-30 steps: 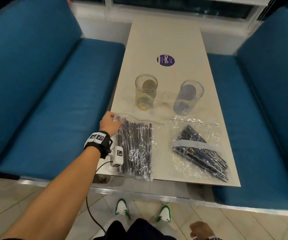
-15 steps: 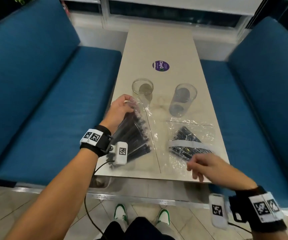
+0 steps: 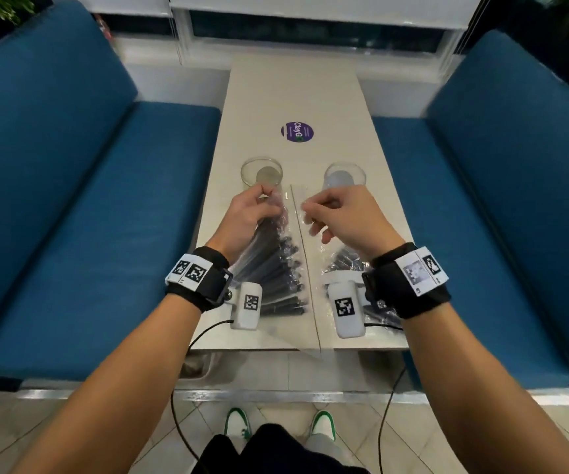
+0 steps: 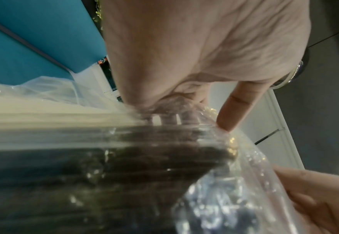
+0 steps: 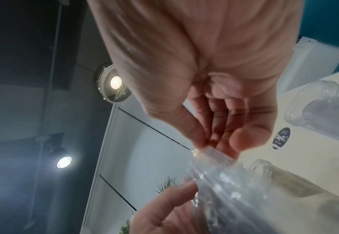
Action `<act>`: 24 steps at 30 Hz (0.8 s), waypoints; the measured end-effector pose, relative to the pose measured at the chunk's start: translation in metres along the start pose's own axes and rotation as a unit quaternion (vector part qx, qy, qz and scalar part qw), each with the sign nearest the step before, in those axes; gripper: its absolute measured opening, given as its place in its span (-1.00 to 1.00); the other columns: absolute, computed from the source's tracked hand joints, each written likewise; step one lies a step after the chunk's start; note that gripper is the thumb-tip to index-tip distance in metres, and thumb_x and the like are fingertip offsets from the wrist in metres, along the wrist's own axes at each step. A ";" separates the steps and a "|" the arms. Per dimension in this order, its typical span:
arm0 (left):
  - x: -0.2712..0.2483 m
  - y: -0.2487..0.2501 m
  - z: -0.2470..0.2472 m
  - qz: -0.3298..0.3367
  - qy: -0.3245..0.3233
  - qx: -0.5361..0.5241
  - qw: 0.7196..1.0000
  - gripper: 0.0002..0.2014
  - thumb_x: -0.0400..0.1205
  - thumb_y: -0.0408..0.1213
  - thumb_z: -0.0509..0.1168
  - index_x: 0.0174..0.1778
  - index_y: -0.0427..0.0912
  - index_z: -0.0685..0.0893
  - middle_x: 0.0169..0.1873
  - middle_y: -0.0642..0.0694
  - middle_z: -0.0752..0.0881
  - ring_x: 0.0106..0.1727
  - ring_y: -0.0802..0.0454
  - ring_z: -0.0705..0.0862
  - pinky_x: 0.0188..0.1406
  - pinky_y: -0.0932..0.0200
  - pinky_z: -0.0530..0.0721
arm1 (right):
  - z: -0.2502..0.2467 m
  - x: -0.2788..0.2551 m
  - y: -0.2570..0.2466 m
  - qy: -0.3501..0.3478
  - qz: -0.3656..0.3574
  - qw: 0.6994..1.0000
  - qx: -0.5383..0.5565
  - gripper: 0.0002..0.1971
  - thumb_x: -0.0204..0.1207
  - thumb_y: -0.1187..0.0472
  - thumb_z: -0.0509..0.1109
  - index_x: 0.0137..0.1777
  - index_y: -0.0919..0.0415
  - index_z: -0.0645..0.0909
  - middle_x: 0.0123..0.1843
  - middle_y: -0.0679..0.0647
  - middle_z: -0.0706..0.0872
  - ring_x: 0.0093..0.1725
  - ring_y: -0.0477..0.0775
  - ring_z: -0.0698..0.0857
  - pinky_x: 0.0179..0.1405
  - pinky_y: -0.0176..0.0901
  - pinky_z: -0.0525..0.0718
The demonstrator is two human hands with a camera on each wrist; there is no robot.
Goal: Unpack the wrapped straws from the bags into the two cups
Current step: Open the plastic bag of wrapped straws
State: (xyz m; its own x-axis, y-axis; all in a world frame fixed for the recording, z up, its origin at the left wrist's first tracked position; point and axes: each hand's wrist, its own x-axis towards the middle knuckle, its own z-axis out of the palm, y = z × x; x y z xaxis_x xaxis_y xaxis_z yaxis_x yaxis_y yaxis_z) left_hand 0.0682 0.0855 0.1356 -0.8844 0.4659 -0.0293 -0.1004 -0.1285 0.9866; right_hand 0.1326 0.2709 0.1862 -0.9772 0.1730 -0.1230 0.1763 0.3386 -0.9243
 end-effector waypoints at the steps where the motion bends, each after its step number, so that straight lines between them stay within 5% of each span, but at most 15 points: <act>1: 0.001 0.000 -0.001 -0.002 0.007 0.012 1.000 -0.83 0.62 -0.48 0.36 0.10 -0.29 0.60 -0.14 -0.29 0.72 -0.18 -0.01 0.76 -0.03 0.17 0.72 | 0.000 0.001 0.001 0.005 0.003 1.000 0.019 -0.88 0.67 0.31 0.48 0.04 0.39 0.79 -0.20 0.21 0.86 -0.32 0.03 0.79 -0.45 -0.18 0.71; 5: 0.005 -0.006 0.000 0.047 0.113 0.187 0.975 -0.61 0.50 -0.24 0.49 0.21 -0.11 0.58 0.22 -0.06 0.70 0.22 0.08 0.67 0.33 0.18 0.60 | 0.003 0.004 0.002 0.007 0.011 0.995 0.097 -0.85 0.63 0.35 0.53 0.02 0.49 0.76 -0.22 0.24 0.84 -0.31 0.10 0.77 -0.42 -0.14 0.70; 8: -0.002 -0.004 0.006 0.176 0.200 0.226 0.937 -0.82 0.60 -0.22 0.46 -0.04 -0.09 0.57 -0.10 0.04 0.63 -0.09 0.07 0.57 -0.01 0.12 0.58 | 0.005 0.006 0.003 -0.007 0.008 0.986 0.168 -0.82 0.60 0.34 0.57 0.02 0.51 0.73 -0.25 0.25 0.80 -0.36 0.08 0.73 -0.40 -0.16 0.72; 11: -0.007 0.006 0.013 0.172 0.133 0.191 0.957 -0.72 0.76 -0.19 0.40 -0.25 -0.17 0.59 -0.40 -0.01 0.57 -0.34 0.03 0.50 -0.28 0.03 0.53 | 0.009 0.007 0.003 -0.043 0.006 0.973 0.226 -0.84 0.61 0.35 0.55 0.00 0.49 0.71 -0.27 0.24 0.77 -0.36 0.10 0.70 -0.36 -0.14 0.73; 14: -0.007 0.011 0.015 0.123 0.075 0.164 0.976 -0.63 0.77 -0.03 0.37 -0.14 -0.30 0.67 -0.38 -0.17 0.69 -0.34 -0.11 0.63 -0.33 -0.02 0.66 | 0.013 0.007 0.002 -0.078 0.007 0.962 0.263 -0.89 0.66 0.37 0.48 0.00 0.47 0.71 -0.29 0.21 0.75 -0.31 0.11 0.73 -0.29 -0.12 0.78; 18: -0.007 0.009 0.012 0.140 0.062 0.166 0.974 -0.69 0.82 -0.16 0.32 -0.03 -0.39 0.65 -0.24 -0.44 0.71 -0.28 -0.29 0.68 -0.26 -0.13 0.72 | 0.015 0.006 0.000 -0.112 0.018 0.946 0.303 -0.88 0.70 0.42 0.40 0.08 0.51 0.73 -0.17 0.30 0.74 -0.25 0.13 0.75 -0.17 -0.06 0.83; 24: -0.004 0.008 0.006 0.161 0.086 0.226 0.957 -0.71 0.85 -0.20 0.24 -0.09 -0.33 0.65 -0.24 -0.40 0.66 -0.19 -0.40 0.60 -0.11 -0.37 0.68 | 0.020 0.007 -0.002 -0.098 0.029 0.946 0.308 -0.91 0.68 0.39 0.45 -0.05 0.41 0.72 -0.25 0.24 0.78 -0.31 0.12 0.76 -0.24 -0.03 0.82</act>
State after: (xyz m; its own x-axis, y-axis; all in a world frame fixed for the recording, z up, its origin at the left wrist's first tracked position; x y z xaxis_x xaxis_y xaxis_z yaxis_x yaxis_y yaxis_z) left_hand 0.0738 0.0881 0.1444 -0.9023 0.3098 0.2997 0.3623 0.1681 0.9168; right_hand 0.1234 0.2528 0.1800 -0.9817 -0.0199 -0.1893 0.1872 -0.2803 -0.9415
